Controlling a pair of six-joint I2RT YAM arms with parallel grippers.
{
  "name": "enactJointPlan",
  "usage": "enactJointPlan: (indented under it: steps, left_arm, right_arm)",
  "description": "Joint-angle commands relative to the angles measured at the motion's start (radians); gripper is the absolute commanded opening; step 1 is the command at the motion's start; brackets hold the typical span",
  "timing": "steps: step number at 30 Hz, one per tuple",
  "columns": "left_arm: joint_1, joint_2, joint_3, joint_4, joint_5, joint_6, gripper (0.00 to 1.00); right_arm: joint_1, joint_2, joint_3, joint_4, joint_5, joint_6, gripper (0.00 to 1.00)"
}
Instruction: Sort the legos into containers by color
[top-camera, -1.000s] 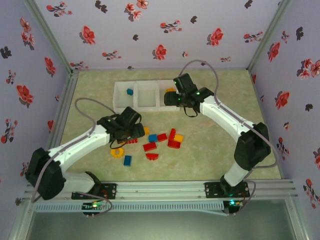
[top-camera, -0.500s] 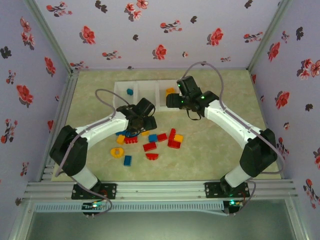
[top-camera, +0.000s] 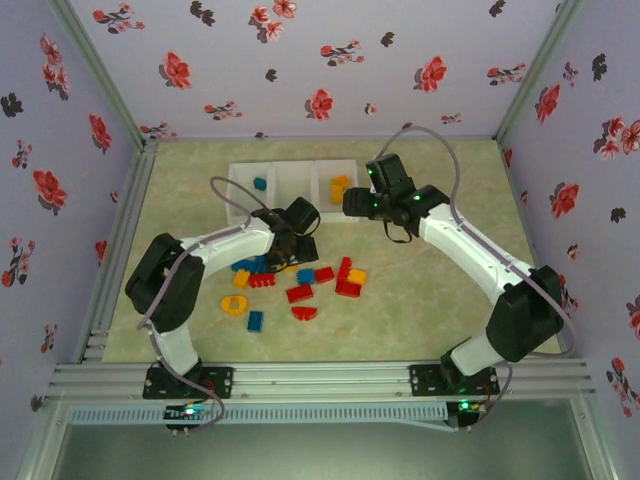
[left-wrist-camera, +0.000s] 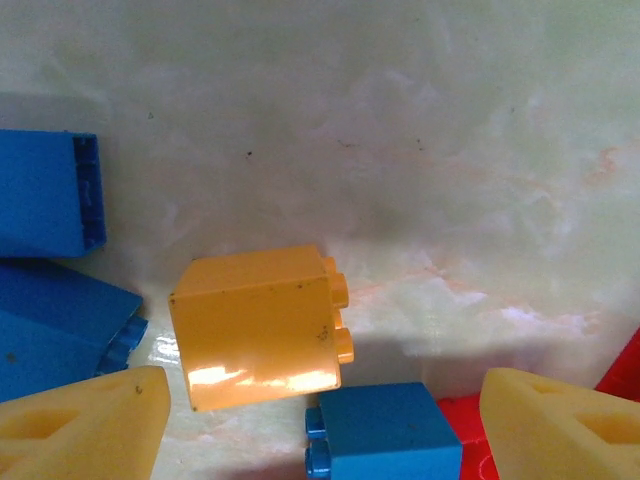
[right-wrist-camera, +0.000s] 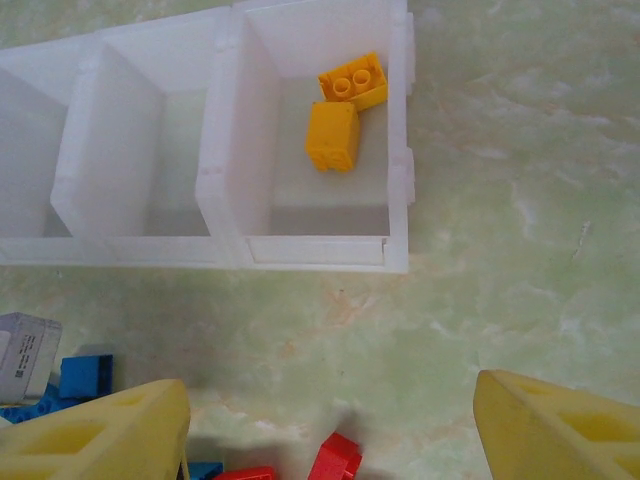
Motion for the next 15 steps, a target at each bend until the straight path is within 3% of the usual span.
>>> enactJointPlan:
  steps: [1,15]
  left_arm:
    - [-0.006,0.021,0.030,-0.029,0.002,0.020,0.81]
    - [-0.001,0.066,0.037,-0.063,-0.021,0.051,0.68]
  right_arm:
    - [-0.011,-0.028,-0.017,-0.003,-0.011,-0.004,0.76]
    - [-0.016,-0.035,-0.029,0.005,-0.020,0.001,0.74]
